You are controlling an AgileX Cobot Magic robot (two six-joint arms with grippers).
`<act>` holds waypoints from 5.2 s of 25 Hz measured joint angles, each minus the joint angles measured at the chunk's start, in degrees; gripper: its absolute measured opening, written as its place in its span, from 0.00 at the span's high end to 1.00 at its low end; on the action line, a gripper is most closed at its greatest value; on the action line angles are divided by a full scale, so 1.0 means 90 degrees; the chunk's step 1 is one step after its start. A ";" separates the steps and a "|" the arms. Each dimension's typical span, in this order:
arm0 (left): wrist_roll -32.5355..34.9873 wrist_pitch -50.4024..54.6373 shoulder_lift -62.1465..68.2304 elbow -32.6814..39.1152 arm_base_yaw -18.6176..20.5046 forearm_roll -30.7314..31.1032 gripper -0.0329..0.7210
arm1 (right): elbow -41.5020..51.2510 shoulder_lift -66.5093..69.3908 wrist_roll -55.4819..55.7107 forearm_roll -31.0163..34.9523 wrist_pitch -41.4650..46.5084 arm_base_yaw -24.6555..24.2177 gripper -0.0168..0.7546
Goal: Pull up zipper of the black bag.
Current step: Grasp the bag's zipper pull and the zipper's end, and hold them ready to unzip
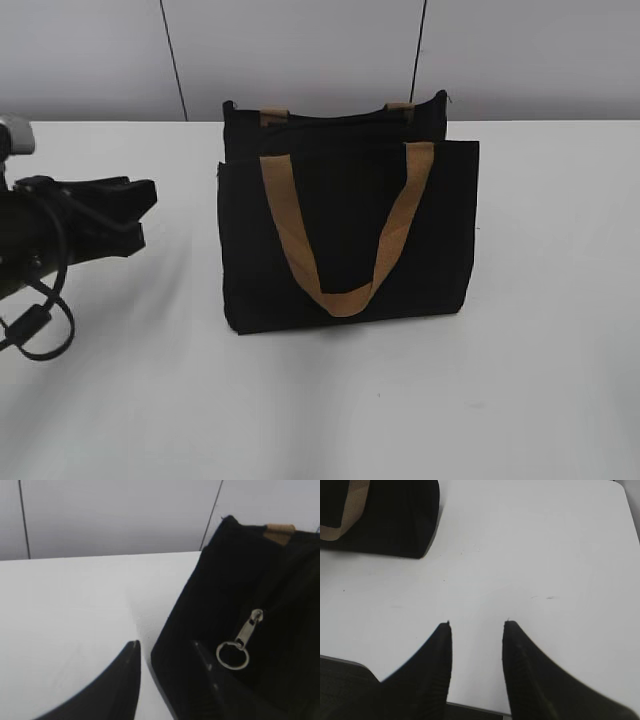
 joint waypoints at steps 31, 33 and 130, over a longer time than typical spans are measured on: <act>0.0054 0.0172 0.2041 -0.1211 0.0000 0.2564 0.43 | 0.0000 0.0000 0.0000 0.0000 0.0000 0.0000 0.62; 0.0085 0.0148 0.2088 -0.1211 0.0000 0.2592 0.43 | 0.0000 0.0000 0.0000 0.0000 0.0000 0.0000 0.62; -0.0156 0.2336 -0.1530 -0.1513 -0.0493 0.2351 0.97 | -0.0175 0.1995 -0.1840 0.1950 -0.1077 0.0016 0.62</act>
